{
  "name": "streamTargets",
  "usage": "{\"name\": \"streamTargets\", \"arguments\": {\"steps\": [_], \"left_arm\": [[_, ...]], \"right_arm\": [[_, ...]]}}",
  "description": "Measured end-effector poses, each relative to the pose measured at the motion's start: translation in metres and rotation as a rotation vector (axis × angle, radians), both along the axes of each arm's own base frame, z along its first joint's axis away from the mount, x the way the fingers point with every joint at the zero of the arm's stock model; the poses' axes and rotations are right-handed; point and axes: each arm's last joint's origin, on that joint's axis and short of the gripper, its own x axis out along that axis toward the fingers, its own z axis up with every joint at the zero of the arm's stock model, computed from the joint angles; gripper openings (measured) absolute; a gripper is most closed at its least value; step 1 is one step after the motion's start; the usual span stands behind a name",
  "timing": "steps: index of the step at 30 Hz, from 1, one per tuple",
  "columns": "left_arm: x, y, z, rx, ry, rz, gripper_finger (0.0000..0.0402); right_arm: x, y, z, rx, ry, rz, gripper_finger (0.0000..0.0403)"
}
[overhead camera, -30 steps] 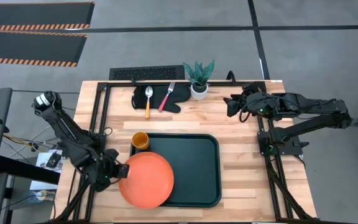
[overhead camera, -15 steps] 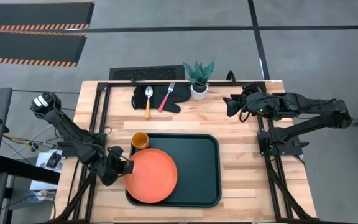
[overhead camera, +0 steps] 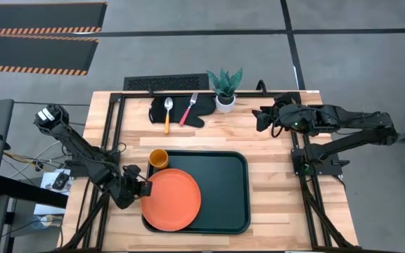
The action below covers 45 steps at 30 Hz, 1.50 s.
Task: Pick and place plate/cup/fork/spoon on tray
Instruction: Put the orange plate under the yellow cup on the black serving tray, then put the yellow spoon to the right of the orange plate on the black serving tray
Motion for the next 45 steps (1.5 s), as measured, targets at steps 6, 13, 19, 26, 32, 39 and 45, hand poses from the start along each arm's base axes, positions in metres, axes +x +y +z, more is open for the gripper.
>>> {"name": "streamTargets", "arguments": {"steps": [6,13,19,26,32,39,45], "left_arm": [[0.001,0.0,0.0,0.008,-0.017,0.008,0.0145],[-0.002,0.0,-0.001,-0.02,0.044,-0.013,0.0212],[-0.003,0.001,-0.002,-0.038,0.063,0.014,0.0246],[-0.008,0.008,0.019,-0.067,0.008,0.079,0.0252],[-0.024,0.024,0.072,-0.096,-0.044,0.064,0.0252],[-0.048,0.064,0.122,0.047,-0.074,0.186,0.0252],[-0.04,0.093,0.131,0.232,-0.063,0.315,0.0252]], "right_arm": [[0.0,0.0,0.0,0.0,-0.003,0.0,0.0239],[0.004,0.0,-0.002,-0.005,0.014,0.004,0.0239],[0.016,0.0,-0.01,0.0,0.064,0.013,0.0239],[0.043,0.0,-0.027,0.03,0.123,0.008,0.0239],[0.075,-0.008,-0.044,0.1,0.126,0.054,0.0239],[0.098,-0.025,-0.065,0.175,0.162,0.064,0.0239],[0.108,-0.036,-0.08,0.215,0.205,0.046,0.0239]]}}
